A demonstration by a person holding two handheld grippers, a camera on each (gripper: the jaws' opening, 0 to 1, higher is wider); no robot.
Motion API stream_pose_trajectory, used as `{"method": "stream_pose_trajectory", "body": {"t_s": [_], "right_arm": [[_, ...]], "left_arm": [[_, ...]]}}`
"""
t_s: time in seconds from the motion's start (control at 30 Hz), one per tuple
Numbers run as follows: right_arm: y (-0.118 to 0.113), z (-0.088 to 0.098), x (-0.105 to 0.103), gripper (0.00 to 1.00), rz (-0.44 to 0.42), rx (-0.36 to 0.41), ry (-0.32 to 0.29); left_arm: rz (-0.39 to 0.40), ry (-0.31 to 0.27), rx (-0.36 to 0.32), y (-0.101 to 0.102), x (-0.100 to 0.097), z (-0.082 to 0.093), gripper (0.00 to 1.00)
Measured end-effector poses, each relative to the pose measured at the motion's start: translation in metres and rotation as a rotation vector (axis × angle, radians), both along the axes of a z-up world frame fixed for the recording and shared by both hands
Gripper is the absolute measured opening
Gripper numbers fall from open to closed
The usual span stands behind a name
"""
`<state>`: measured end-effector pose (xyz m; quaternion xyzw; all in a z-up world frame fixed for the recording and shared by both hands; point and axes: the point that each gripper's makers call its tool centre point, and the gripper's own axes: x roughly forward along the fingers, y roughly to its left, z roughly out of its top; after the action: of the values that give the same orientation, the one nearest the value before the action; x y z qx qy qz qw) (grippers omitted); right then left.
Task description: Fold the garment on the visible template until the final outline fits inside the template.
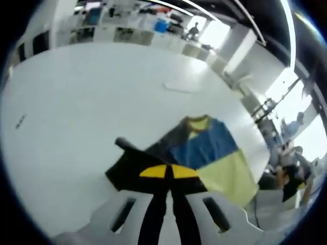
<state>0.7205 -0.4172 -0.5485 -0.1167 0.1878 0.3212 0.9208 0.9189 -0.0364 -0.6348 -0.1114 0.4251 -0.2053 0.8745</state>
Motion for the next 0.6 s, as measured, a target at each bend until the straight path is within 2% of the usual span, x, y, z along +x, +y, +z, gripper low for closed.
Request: {"method": "stream_pose_trajectory", "body": {"t_s": [0.33,0.6], "right_arm": [[-0.018,0.005,-0.001,1.0,-0.033,0.008,-0.022],[-0.037,0.008,-0.003,1.0,-0.069,0.011,-0.033]], "left_arm": [[-0.07,-0.031,-0.024,-0.048,0.021,0.016,0.0],[-0.124,-0.019,-0.021,-0.087,0.033,0.01,0.0]]}}
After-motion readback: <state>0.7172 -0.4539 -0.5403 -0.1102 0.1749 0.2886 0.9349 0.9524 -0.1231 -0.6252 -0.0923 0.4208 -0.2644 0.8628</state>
